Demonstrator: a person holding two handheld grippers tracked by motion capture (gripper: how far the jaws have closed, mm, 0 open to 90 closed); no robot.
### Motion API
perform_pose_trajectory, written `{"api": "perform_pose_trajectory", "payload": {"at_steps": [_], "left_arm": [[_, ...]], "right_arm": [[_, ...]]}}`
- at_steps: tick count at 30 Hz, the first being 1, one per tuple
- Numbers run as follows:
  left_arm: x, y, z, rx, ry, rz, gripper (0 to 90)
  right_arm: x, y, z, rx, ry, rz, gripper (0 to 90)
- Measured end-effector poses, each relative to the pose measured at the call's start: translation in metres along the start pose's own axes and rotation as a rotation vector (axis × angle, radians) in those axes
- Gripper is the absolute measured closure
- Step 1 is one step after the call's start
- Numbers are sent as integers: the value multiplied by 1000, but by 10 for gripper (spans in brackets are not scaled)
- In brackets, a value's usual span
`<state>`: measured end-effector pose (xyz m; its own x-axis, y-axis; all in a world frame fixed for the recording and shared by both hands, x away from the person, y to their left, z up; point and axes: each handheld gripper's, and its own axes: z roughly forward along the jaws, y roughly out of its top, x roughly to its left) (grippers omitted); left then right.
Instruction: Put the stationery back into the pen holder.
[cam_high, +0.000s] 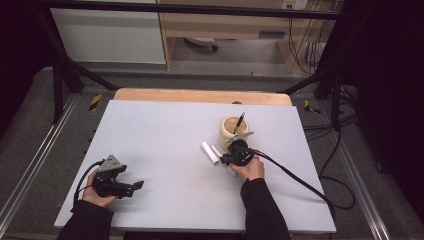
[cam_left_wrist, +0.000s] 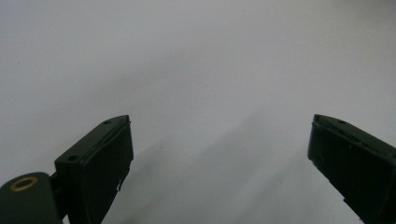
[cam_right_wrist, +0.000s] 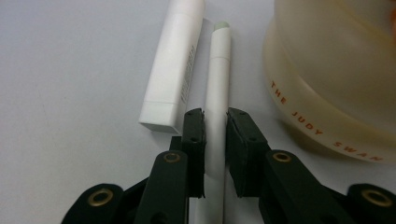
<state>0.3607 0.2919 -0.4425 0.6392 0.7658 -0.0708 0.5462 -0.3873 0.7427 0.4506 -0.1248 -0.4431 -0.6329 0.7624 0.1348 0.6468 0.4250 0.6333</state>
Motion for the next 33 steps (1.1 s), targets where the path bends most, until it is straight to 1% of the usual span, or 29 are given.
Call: {"api": "perform_pose_trajectory", "payload": {"at_steps": [2, 4, 9, 15, 20, 22, 27, 33], "left_arm": [[0, 0, 0, 0, 0, -1, 68], [0, 0, 0, -1, -1, 1, 68], [0, 0, 0, 0, -1, 1, 68], [0, 0, 0, -1, -2, 1, 68], [0, 0, 0, 0, -2, 1, 68], [0, 0, 0, 0, -2, 1, 69], [0, 0, 0, 0, -3, -2, 69], [0, 0, 0, 1, -2, -1, 69]], "right_arm": [[0, 0, 0, -2, -6, 5, 790], [1, 0, 0, -1, -8, 20, 792], [1, 0, -1, 1, -14, 33, 794], [1, 1, -5, 10, -12, 41, 795], [0, 3, -10, 10, -11, 36, 795], [0, 3, -13, 1, -15, 36, 795], [2, 5, -23, -28, -8, 24, 794], [5, 5, -37, -72, -3, 1, 794]]}}
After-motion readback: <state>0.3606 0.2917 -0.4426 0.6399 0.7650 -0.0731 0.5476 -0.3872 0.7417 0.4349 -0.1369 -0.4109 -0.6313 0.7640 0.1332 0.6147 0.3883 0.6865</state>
